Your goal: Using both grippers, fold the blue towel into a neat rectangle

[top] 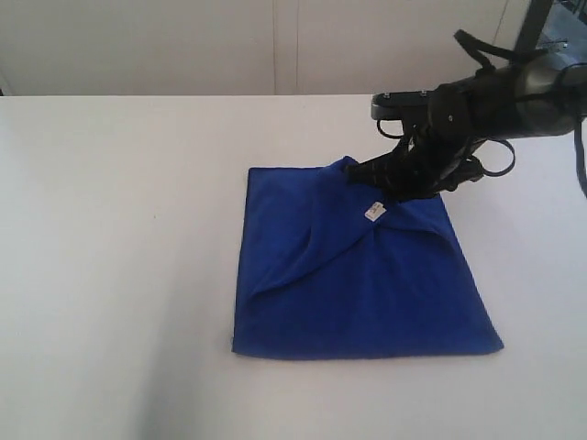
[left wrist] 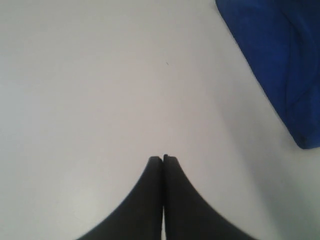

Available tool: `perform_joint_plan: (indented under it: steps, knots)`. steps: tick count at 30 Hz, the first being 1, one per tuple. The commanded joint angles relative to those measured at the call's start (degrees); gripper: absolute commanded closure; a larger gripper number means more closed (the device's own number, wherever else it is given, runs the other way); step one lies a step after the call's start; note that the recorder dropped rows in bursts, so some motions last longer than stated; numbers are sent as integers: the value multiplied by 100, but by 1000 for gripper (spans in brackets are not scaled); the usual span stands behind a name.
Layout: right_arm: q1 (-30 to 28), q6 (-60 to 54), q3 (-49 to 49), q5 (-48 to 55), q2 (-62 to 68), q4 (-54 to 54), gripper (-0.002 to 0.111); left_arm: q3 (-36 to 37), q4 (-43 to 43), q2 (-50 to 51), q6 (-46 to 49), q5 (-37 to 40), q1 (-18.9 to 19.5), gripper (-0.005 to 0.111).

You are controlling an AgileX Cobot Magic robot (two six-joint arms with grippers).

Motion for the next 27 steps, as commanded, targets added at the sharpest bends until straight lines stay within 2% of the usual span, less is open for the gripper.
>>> perform_joint_plan:
  steps: [1, 5, 7, 20, 27]
  knots:
    - [-31, -46, -62, -16, -278, 324, 108, -28, -69, -41, -4, 39, 14, 107]
    - [162, -1143, -342, -10, -482, 1885, 108, -28, -69, -41, -4, 39, 14, 107]
    - [332, -1527, -499, -46, -428, 2300, 108, -28, -69, -41, -4, 39, 14, 107]
    - [1148, -1547, -1723, -530, 949, 2575, 108, -28, -69, -41, -4, 39, 14, 107]
    - [1160, -1547, -2097, -246, 1076, 2652, 71, -28, -69, -41, -4, 39, 14, 107]
